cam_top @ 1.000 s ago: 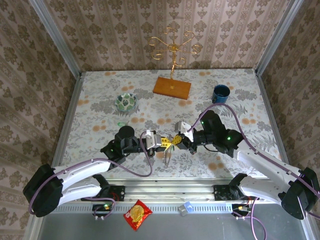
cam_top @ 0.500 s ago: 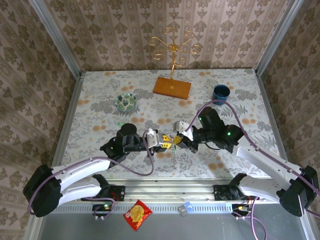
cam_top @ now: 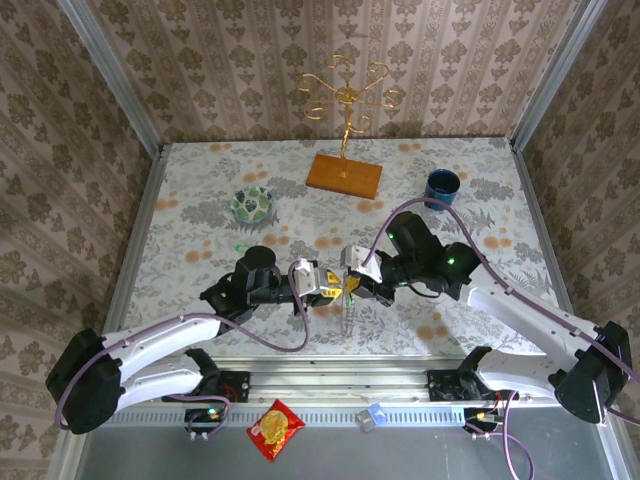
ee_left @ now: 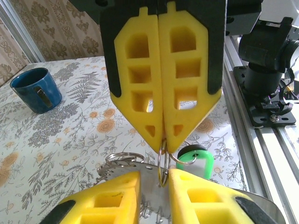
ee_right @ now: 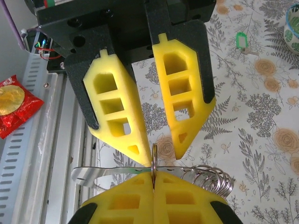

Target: Put the keys on the keyring

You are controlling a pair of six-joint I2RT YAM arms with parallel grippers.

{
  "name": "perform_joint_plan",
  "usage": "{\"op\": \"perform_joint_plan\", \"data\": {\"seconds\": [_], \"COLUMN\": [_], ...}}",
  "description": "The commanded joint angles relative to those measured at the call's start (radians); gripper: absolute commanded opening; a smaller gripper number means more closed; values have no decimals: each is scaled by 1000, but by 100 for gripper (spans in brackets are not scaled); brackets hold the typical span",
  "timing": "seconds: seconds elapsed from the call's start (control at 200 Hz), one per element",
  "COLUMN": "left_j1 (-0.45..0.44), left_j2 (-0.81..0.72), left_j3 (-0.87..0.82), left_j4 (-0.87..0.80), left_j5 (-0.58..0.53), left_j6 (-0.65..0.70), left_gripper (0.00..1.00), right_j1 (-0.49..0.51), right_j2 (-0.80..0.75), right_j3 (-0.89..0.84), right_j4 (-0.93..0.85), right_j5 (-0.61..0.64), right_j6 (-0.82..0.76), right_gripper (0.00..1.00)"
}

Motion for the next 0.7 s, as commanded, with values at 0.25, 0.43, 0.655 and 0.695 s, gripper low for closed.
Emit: {"op": "perform_joint_plan", "data": {"seconds": [0.25,0.43,0.655,0.695], "left_j1": [0,0,2,2], "left_j2": [8,-10,-28,-29], "left_j3": [58,48,-6,-19], "left_j4": [-44,-30,93,124], "left_j5": [23,25,7,2], "left_j6": [29,21,-50,-66], "left_gripper": [9,0,0,0], "right_j1": [64,55,12,11], "right_j2": [52,26,-146,-181], "right_j3": [100,77,-100,-138], "right_j4": [-89,-49,148,181], "right_j5": [55,69,130,153], "right_j6": [-70,-13,130,150], "right_gripper": [0,16,36,37]}}
